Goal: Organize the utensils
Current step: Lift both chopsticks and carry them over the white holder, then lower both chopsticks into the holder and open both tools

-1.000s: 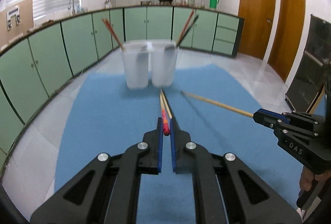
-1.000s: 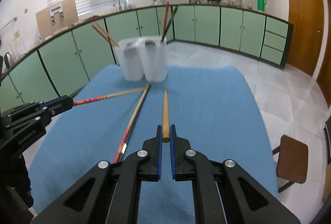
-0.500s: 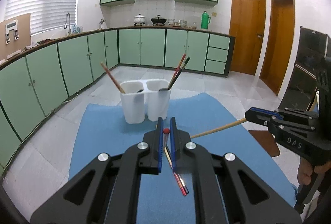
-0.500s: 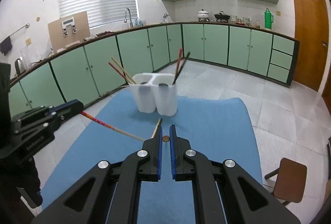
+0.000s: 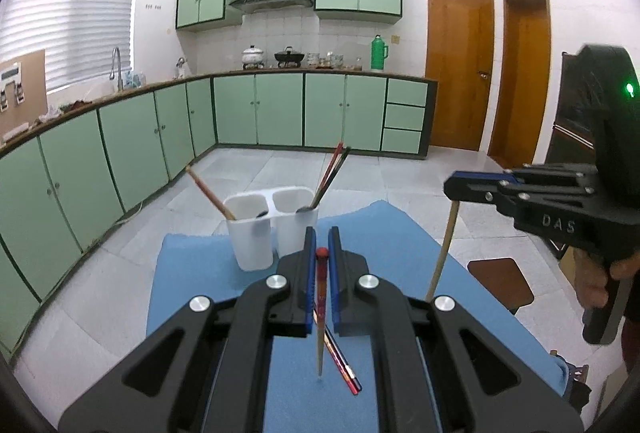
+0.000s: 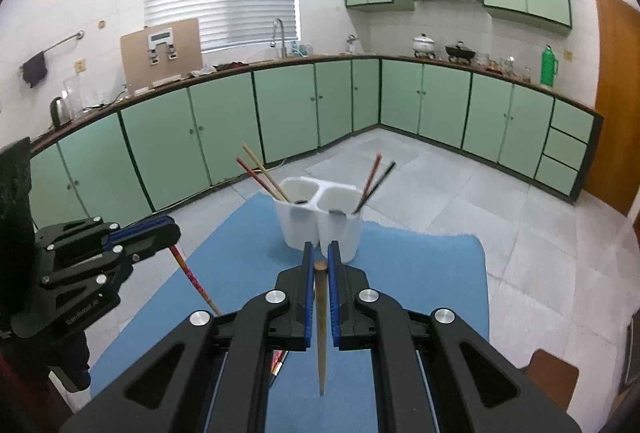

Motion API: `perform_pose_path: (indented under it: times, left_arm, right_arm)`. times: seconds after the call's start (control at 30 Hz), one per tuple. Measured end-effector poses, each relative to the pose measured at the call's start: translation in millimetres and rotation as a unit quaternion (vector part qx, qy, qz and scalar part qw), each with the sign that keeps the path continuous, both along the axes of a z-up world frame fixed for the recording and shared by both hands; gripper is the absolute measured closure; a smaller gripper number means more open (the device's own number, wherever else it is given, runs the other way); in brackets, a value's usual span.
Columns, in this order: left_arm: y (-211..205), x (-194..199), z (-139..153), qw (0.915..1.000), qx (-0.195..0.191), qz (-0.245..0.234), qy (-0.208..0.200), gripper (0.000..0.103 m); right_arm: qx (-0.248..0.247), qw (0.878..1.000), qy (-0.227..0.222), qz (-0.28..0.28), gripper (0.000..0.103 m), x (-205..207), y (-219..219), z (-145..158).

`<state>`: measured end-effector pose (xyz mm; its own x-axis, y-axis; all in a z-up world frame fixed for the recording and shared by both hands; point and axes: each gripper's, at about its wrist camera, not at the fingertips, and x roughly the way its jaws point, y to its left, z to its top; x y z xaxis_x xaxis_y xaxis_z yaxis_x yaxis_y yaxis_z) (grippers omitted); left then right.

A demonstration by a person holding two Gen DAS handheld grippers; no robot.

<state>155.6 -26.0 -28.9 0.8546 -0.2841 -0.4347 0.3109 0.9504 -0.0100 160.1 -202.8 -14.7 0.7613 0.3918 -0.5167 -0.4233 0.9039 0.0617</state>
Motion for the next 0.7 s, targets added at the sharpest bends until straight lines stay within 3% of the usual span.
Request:
perform_pose_path:
  times: [0.33,0.7]
  left_arm:
    - [8,18,46,0.998,0.008,-0.008,-0.062,0.098]
    - [7,92,105,0.9908,0.004,0.008,-0.135,0.098]
  right_arm:
    - [0.016,0.999,-0.044,0.023,0.096,33,13,59]
    - [0.047,0.992,-0.114,-0.007,0.096,116,28,119]
